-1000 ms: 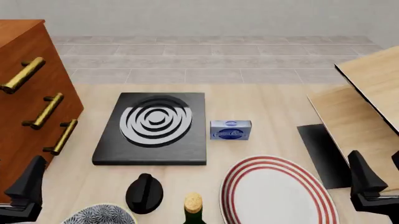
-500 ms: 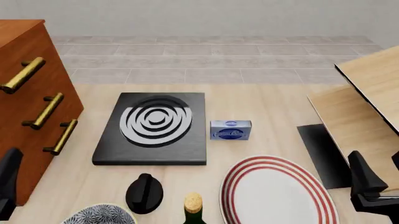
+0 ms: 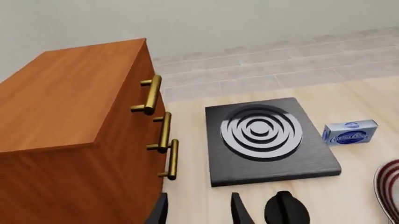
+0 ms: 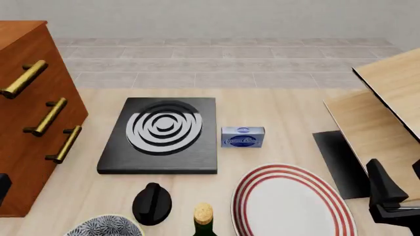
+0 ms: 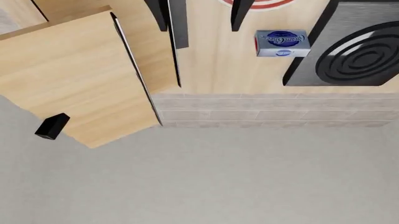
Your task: Put the bowl on the top of the cabinet.
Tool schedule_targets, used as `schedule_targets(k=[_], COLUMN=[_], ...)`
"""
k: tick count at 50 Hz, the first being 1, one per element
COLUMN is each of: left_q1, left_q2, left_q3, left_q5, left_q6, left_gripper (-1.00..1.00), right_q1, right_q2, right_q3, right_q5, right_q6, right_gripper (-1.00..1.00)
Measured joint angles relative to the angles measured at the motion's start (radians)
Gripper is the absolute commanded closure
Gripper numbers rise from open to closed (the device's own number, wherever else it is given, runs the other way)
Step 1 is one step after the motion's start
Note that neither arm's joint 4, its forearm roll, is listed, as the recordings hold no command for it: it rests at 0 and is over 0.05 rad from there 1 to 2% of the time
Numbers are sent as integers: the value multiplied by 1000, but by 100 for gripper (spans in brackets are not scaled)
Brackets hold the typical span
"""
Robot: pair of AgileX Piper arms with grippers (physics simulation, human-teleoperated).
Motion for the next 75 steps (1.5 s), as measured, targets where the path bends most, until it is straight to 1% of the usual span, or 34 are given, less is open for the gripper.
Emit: schedule_targets(k=[7,13,26,36,44,55,75], left_q1=[-31,-51,-96,-131,-159,-164,-163], left_q2=[3,15,56,76,83,87,92], left_q3=[-37,-57,-80,-70,-47,-28,29], left_q5=[108,173,275,325,350,365,338], left_q6=[-14,-29,-57,-79,-83,-68,-31], left_gripper=[-100,-100,-100,-100,-100,-100,-100], right_q1=[0,0,0,0,0,0,0], right_q2=[0,0,0,0,0,0,0], right_q3=[0,0,0,0,0,0,0], right_q5=[0,0,0,0,0,0,0], right_q6=[0,0,0,0,0,0,0], right_gripper=[-100,-100,-100,-100,-100,-100,-100])
